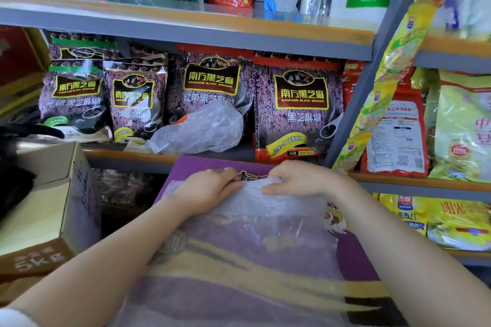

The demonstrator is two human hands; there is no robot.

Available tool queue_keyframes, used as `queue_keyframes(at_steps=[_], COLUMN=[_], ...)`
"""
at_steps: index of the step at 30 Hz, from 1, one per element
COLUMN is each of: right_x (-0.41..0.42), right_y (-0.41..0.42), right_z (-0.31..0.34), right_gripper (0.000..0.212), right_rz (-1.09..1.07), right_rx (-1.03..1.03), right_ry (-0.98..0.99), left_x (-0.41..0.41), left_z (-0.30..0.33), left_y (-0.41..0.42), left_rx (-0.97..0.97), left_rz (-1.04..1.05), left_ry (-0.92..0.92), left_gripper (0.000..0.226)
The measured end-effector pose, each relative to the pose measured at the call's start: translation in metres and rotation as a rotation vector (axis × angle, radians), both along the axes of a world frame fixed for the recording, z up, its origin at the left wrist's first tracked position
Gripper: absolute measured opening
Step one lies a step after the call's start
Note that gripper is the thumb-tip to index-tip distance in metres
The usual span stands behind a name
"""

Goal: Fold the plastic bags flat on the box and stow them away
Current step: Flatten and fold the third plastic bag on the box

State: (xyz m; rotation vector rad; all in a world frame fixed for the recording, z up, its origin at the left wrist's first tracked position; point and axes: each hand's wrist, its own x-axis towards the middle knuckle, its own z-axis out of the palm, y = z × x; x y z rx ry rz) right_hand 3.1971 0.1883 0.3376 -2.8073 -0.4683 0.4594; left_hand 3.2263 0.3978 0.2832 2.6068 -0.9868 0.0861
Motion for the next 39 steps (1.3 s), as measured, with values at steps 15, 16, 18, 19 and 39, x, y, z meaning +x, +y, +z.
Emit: queue_keyframes(at_steps=[15,16,18,19,39], right_x=[-0.040,-0.042,-0.046,-0.047,-0.081], right_y=[-0.033,-0.023,-0.002,0.004,0.007], right_z=[-0.039,-0.041,-0.047,-0.052,-0.042], right_gripper=[0.038,0.044,0.052,0.055,0.055], right_rz=[-0.410,-0.343,-0.226,-0.193,-0.382], right_rx=[-0.395,-0.316,-0.168,-0.127,-0.117], right_ry=[-0.466,-0.492,-0.405,-0.323,-0.321], left_x=[-0.037,-0.042,-0.048,-0.047,-0.069], left_z=[-0.004,-0.010,-0.020,-0.023,-0.005], left_y=[-0.030,-0.036,-0.037,-0.037,0.031], left_rx=[0.085,0.107,0.186,0.198,0.159], left_rz=[0.079,0.032,0.046,0.064,0.110], left_ry=[-0.389,-0.298,-0.053,-0.007,0.069], left_gripper=[0.050,0.065,0.091,0.097,0.128])
